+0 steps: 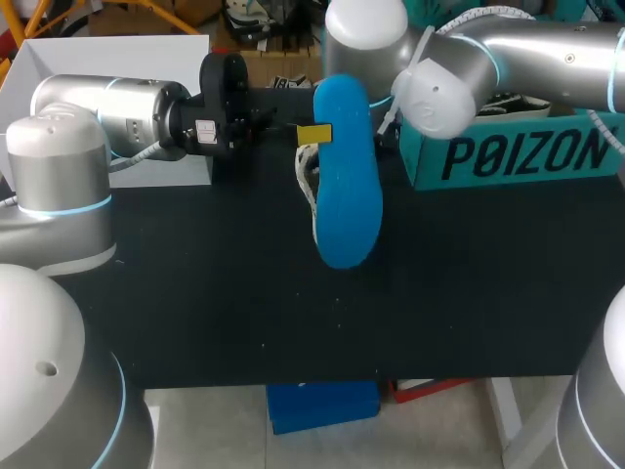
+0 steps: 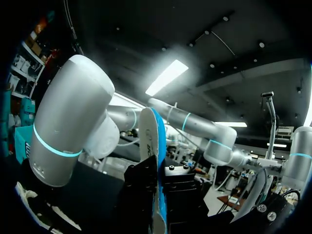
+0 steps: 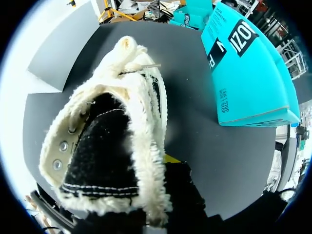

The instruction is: Take the shoe out of the shoebox, open the shoe tongue, remove and reinsert the insole, then place the shoe into the shoebox

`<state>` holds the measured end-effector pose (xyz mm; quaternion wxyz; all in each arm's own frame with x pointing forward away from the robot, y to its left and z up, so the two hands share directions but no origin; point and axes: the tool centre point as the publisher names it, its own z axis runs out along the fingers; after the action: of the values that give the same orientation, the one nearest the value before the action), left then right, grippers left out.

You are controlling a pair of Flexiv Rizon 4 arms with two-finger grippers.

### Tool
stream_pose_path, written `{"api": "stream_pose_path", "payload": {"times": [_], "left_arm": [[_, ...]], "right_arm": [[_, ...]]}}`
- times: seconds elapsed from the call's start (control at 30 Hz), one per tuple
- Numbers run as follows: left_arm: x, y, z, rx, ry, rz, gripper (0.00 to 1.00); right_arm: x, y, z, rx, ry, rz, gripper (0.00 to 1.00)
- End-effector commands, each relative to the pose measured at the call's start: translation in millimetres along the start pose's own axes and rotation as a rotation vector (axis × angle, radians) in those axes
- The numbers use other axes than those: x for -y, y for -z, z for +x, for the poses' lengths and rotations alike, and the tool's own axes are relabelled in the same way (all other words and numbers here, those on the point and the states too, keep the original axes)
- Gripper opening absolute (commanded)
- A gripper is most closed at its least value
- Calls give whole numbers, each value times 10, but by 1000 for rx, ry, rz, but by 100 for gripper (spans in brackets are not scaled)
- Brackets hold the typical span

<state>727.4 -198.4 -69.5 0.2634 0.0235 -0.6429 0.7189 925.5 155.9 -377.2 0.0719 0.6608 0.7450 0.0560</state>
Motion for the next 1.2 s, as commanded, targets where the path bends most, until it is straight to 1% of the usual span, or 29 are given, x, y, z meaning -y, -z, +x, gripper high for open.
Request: {"api": "stream_pose_path", "payload": {"times": [0.03, 0.1, 0.27, 0.47, 0.63, 0.8, 0.83, 0.87, 1.0, 1.2], "left_arm": [[-12, -14, -1, 3, -2, 1, 0], [-12, -14, -1, 3, -2, 1, 0], [-12, -14, -1, 3, -2, 1, 0], [-12, -14, -1, 3, -2, 1, 0], [-12, -14, -1, 3, -2, 1, 0], [-12, -14, -1, 3, -2, 1, 0], [-12, -14, -1, 3, -2, 1, 0], [-12, -14, -1, 3, -2, 1, 0], [-12, -14, -1, 3, -2, 1, 0], [-12, -14, -1, 3, -2, 1, 0]], "right_arm": [[-14, -114, 94, 2, -23, 5, 0], [1, -169, 133, 17, -24, 11, 0], [51, -340, 238, 15, -16, 29, 0], [108, -507, 294, 14, -24, 44, 0], [118, -562, 302, 22, -30, 49, 0], [131, -571, 305, 30, -30, 52, 0], [136, -570, 304, 29, -31, 52, 79], [145, -563, 300, 29, -31, 52, 100], [149, -483, 248, 33, -34, 42, 100], [120, -252, 164, 39, -30, 13, 100]]}}
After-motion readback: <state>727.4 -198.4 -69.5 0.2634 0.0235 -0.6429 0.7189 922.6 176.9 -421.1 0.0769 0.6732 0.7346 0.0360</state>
